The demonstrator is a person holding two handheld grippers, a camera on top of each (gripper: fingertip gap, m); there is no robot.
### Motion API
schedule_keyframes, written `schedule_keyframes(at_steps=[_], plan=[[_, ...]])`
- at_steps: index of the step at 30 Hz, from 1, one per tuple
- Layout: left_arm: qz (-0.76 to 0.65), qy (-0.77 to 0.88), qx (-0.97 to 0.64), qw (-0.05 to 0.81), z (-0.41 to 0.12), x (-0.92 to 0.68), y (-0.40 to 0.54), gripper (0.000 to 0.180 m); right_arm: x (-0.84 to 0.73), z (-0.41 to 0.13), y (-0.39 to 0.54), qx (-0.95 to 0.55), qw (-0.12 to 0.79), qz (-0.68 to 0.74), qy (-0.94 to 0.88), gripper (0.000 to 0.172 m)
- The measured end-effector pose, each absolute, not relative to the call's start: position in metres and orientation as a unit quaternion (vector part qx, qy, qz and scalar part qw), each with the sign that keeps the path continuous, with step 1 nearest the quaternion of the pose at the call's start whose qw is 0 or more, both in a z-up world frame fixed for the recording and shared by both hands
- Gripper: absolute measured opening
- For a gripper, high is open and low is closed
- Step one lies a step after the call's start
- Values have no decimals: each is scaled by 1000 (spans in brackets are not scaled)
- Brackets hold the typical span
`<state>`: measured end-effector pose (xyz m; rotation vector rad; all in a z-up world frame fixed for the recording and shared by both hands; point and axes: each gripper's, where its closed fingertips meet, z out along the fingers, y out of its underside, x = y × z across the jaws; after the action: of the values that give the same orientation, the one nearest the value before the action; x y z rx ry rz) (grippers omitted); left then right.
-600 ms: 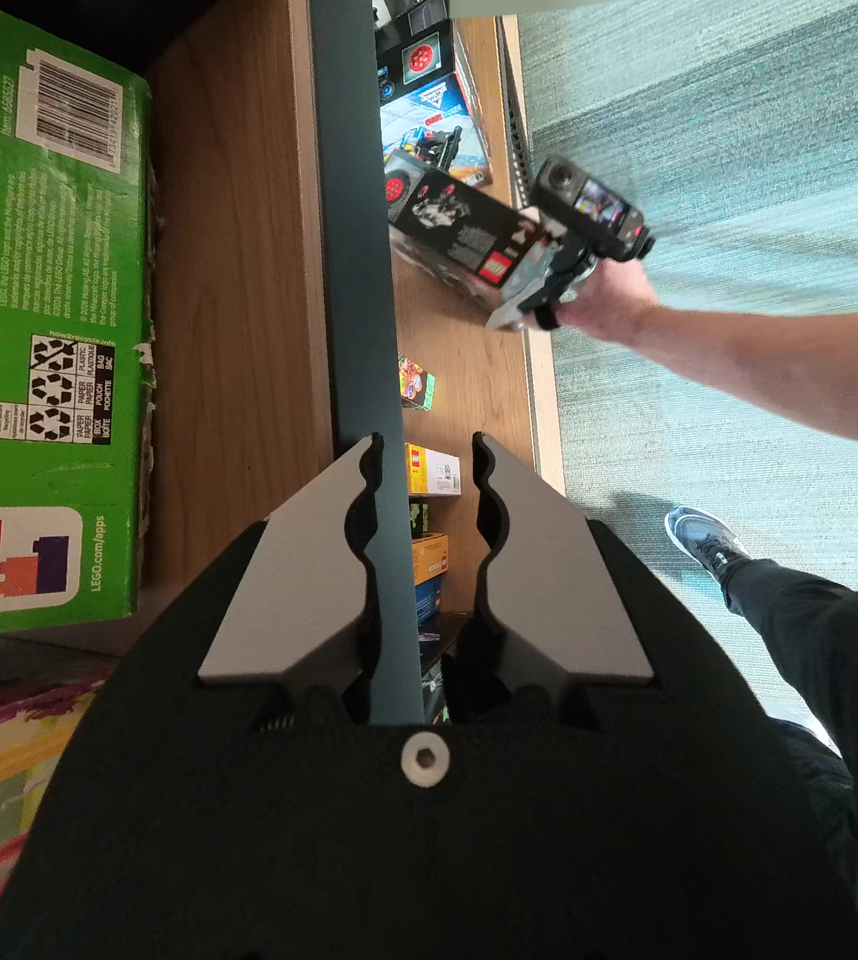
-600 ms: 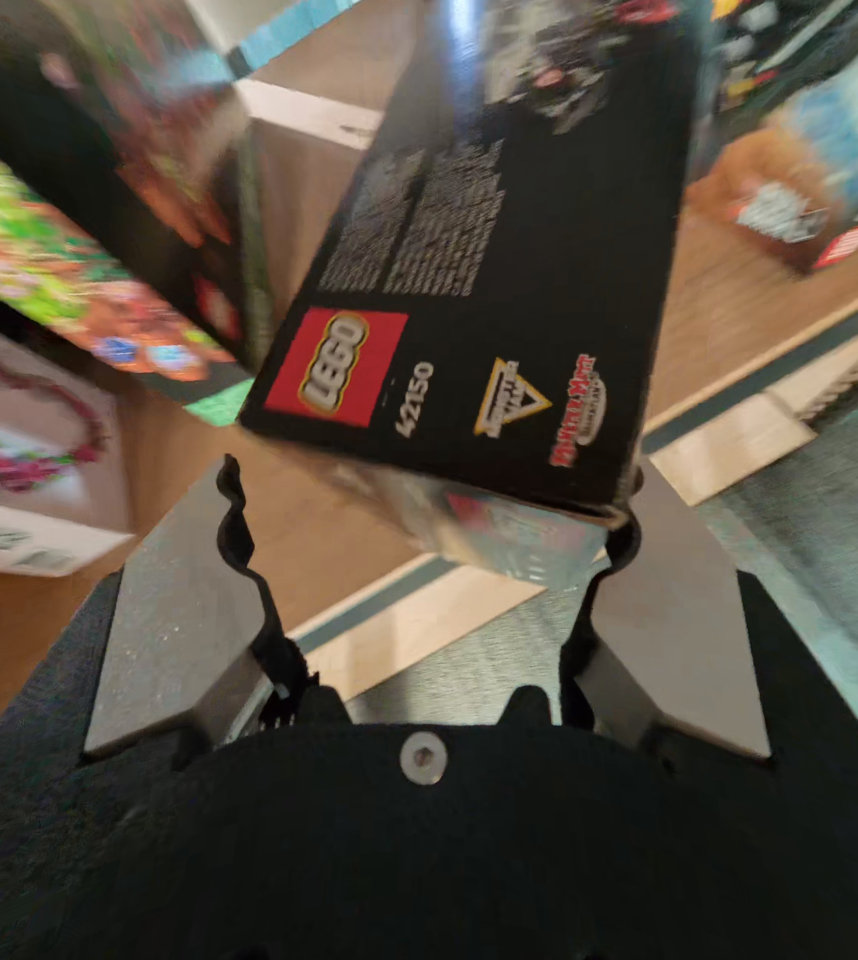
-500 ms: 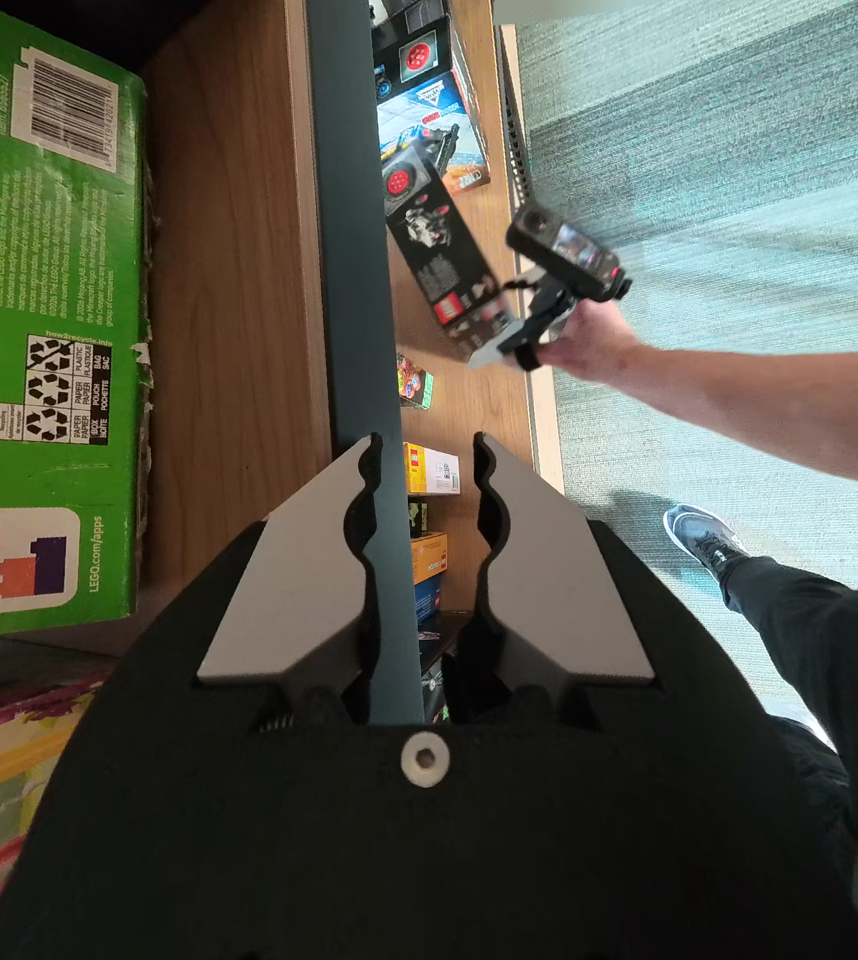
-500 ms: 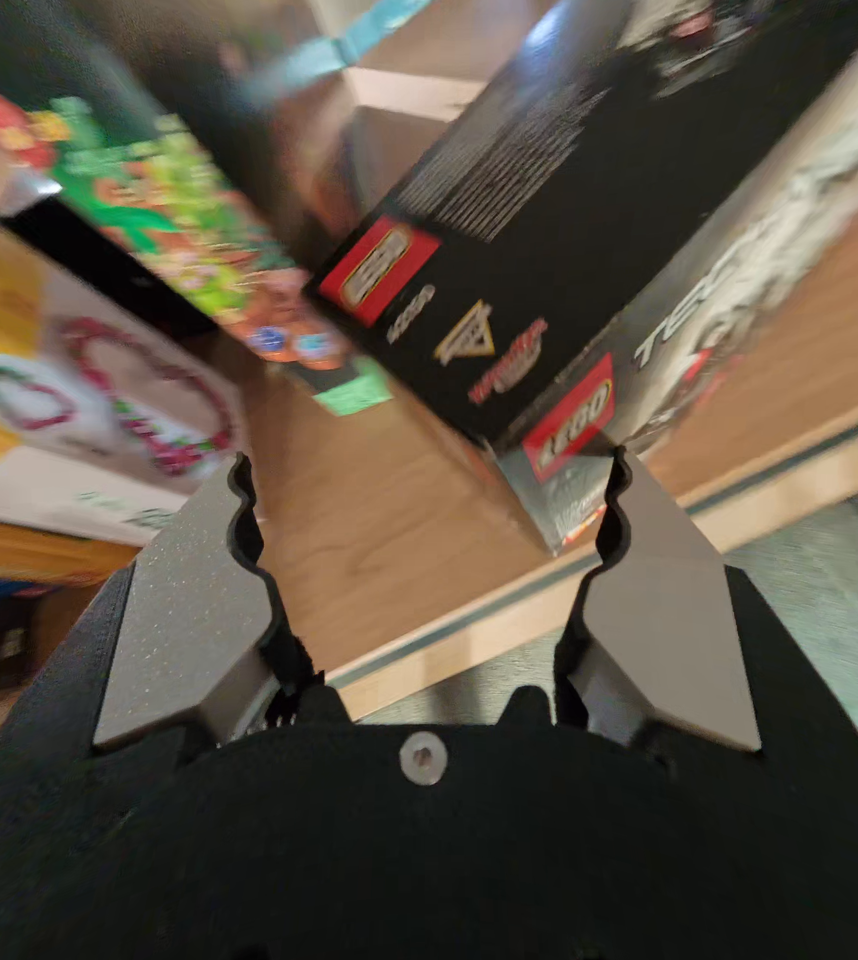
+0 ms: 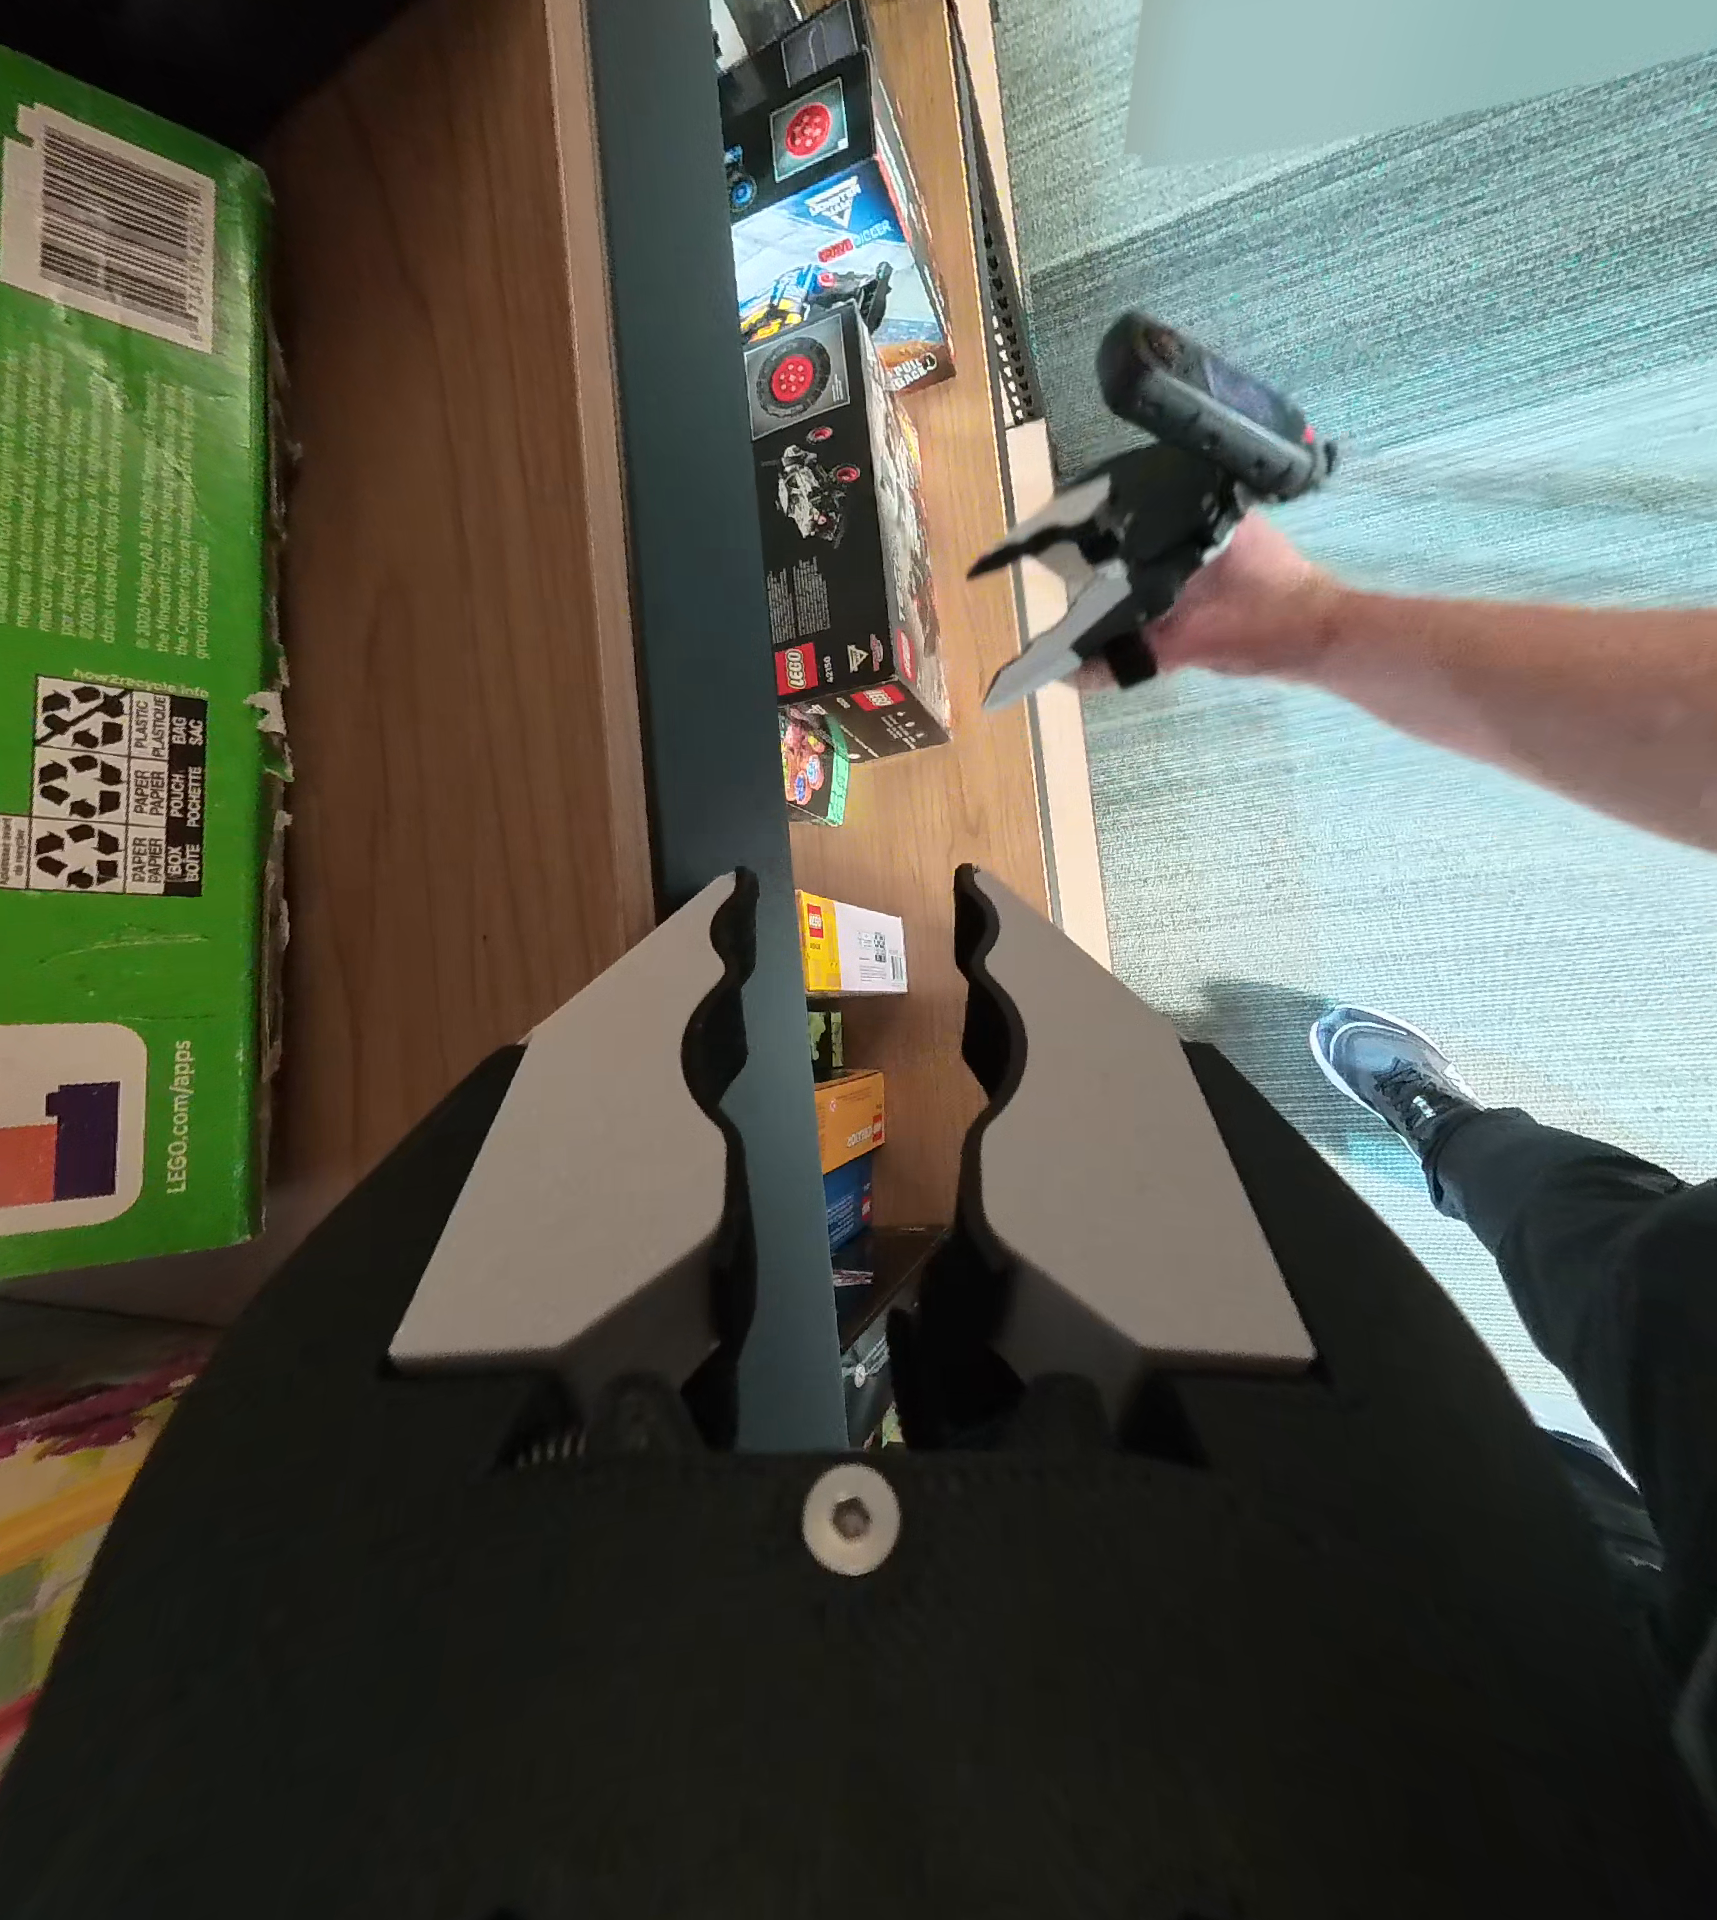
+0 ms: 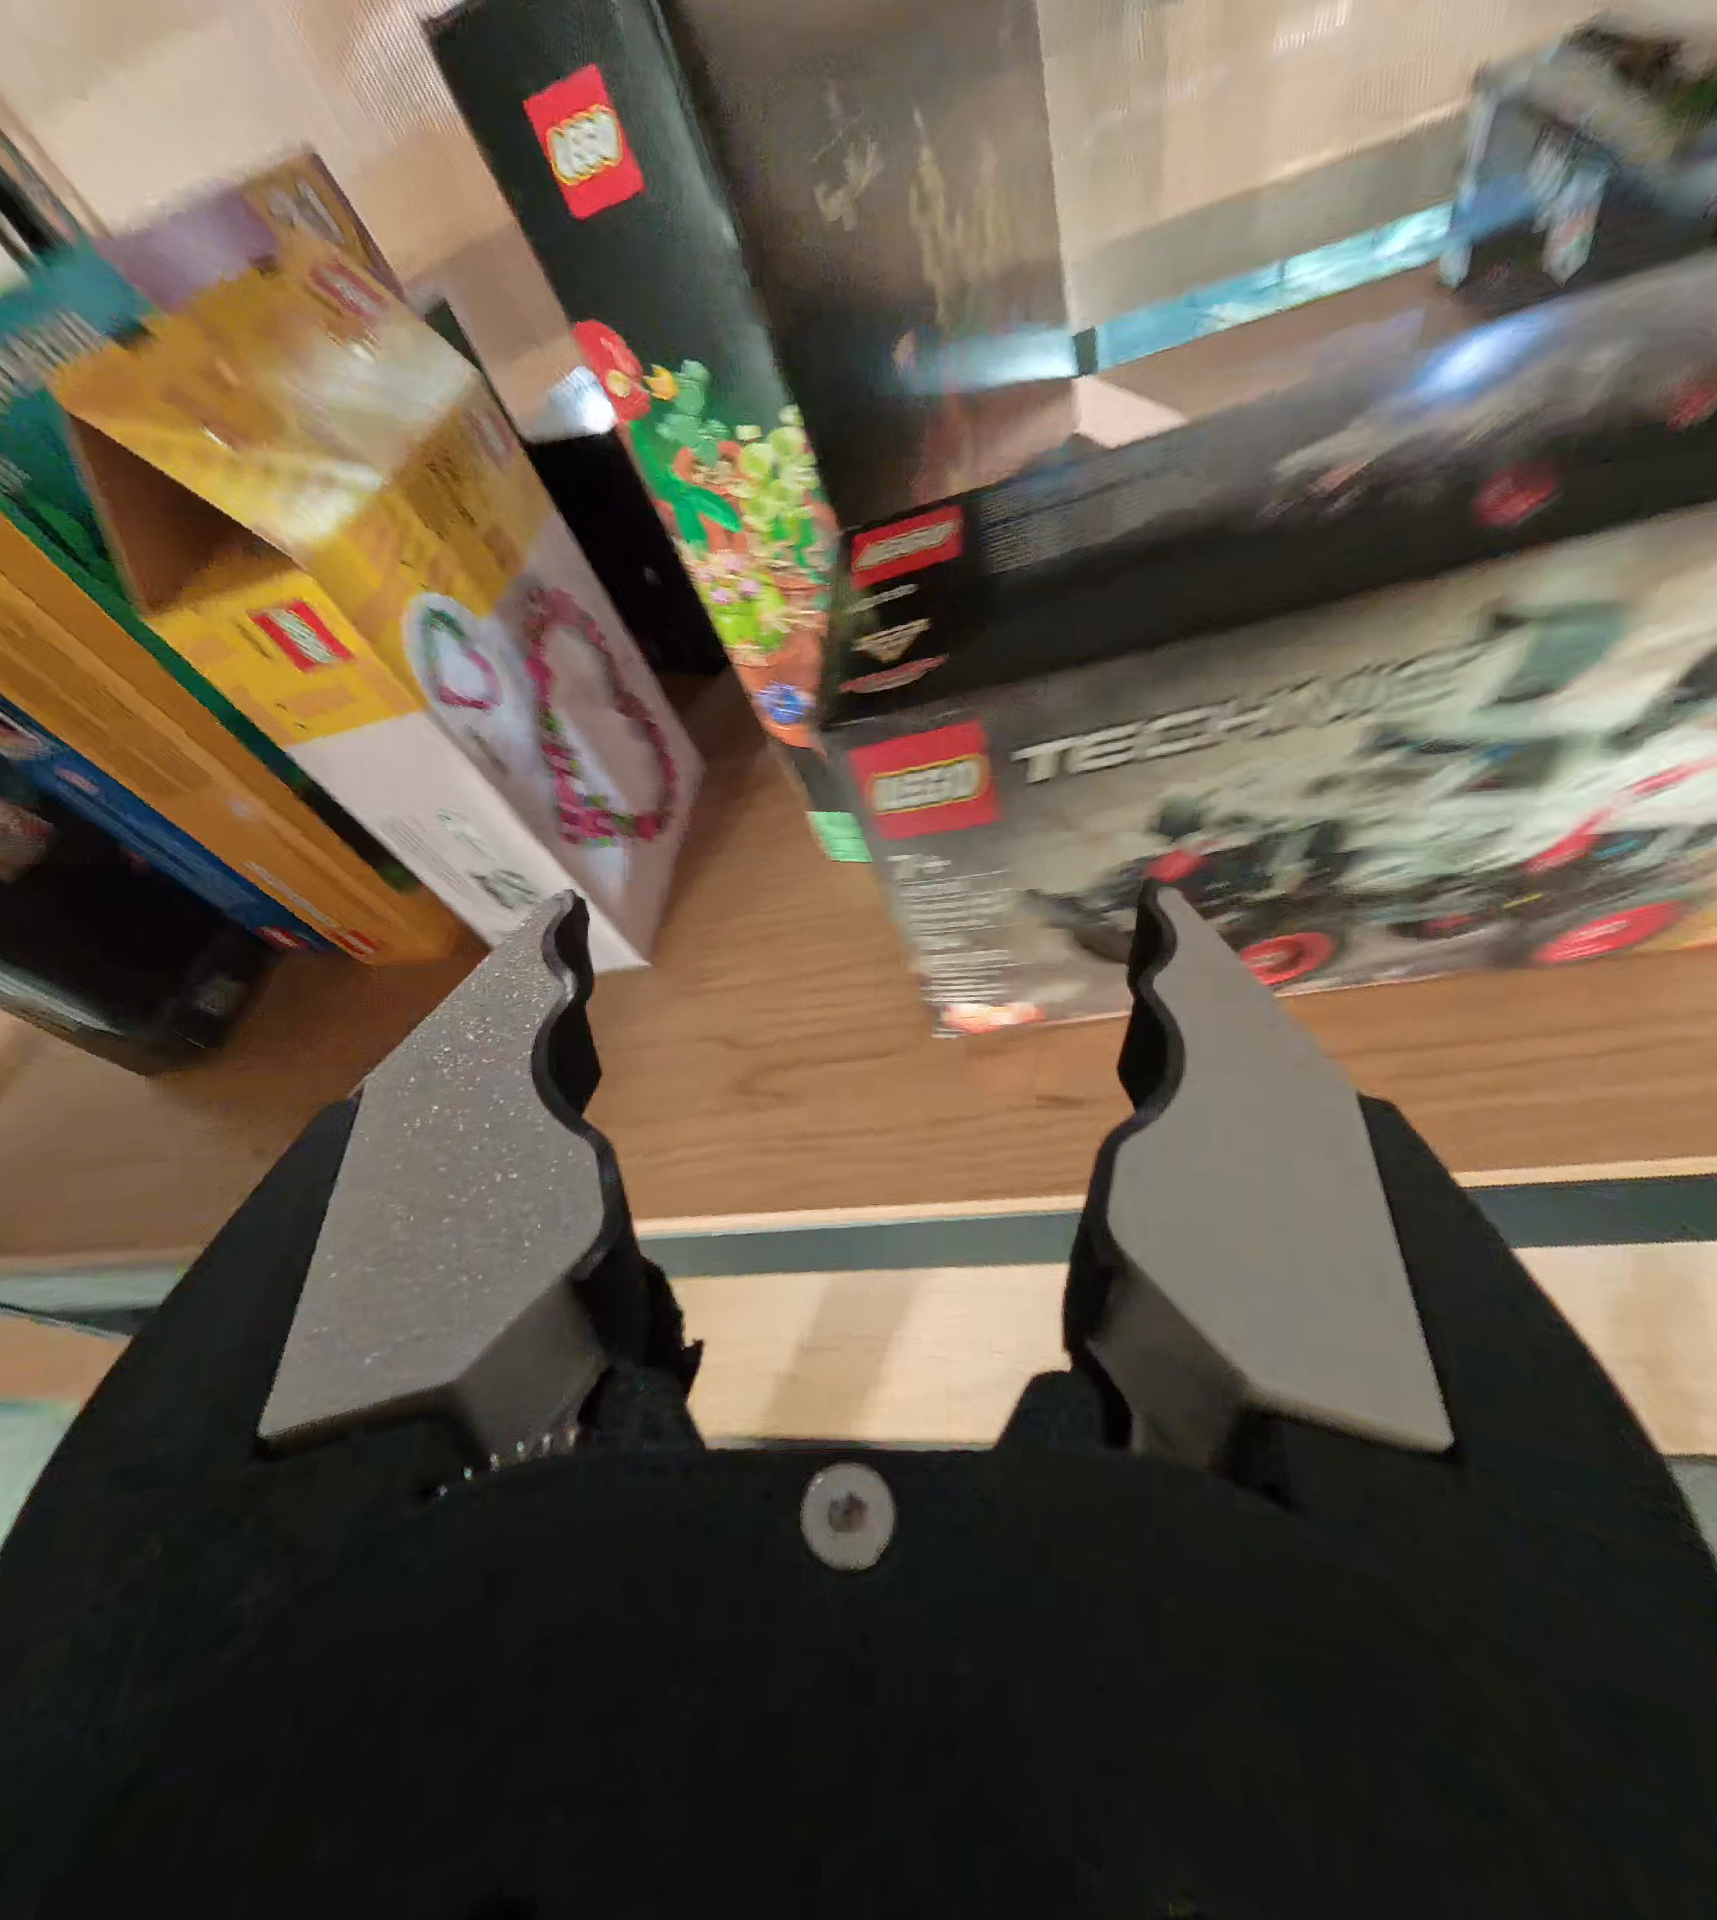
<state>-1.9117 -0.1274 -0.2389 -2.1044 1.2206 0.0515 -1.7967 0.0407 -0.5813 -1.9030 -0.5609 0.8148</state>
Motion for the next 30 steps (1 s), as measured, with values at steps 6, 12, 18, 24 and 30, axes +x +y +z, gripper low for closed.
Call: schedule_keyframes(at_steps=[6, 12, 18, 24, 30], plan=[[22, 470, -811, 347, -239, -1912, -127, 36, -1757, -561, 104, -731, 460, 140, -485, 130], [24, 464, -814, 348, -239, -1913, -126, 35, -1755, -589, 155, -657, 348, 45, -667, 129], [24, 456, -817, 353, -238, -1913, -124, 31, -1772, -619, 179, -682, 337, -14, -649, 118], [27, 453, -818, 352, -238, -1913, -123, 30, -1778, -618, 158, -719, 361, -19, -594, 108], [24, 450, -820, 352, -237, -1913, -123, 29, -1775, -608, 136, -788, 378, -34, -484, 86]])
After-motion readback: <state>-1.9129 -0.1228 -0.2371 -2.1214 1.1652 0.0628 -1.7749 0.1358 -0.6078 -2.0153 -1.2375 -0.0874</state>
